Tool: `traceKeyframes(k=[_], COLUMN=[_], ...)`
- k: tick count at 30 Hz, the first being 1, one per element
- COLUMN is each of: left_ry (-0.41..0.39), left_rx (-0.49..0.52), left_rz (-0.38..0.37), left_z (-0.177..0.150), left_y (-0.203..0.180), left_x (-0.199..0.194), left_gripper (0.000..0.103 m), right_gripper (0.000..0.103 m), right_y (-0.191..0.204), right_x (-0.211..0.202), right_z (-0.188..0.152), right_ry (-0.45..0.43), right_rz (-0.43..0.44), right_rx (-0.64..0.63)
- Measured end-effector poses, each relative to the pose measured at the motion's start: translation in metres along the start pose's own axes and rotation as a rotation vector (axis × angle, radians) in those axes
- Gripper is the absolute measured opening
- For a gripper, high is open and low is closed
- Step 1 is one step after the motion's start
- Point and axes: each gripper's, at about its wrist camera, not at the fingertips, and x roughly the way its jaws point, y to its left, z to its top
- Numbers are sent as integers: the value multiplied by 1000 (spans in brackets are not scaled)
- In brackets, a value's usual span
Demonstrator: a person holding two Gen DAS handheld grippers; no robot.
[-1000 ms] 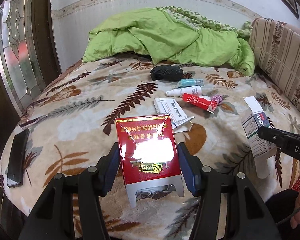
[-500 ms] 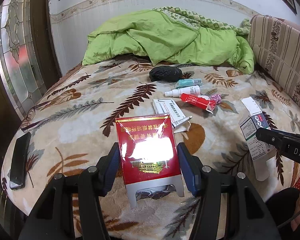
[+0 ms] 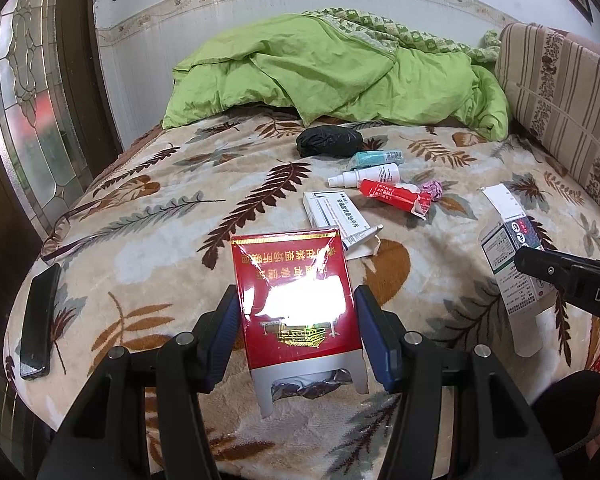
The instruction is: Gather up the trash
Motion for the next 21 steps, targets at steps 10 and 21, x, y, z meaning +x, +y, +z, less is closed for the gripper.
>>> traceKeyframes(k=[10,21], left_ry=[6,4], left_rx=[6,7], left_rz=[0,-4], left_z=[-5,-4], left_y=[1,-2], left_x=[4,1], left_gripper=[56,56], right_gripper=[37,37], right_y=[0,4], right_x=[0,-5], right_z=[0,1], right_ry=[1,-17], right_rz=[-1,-4], right_rx=[-2,-2])
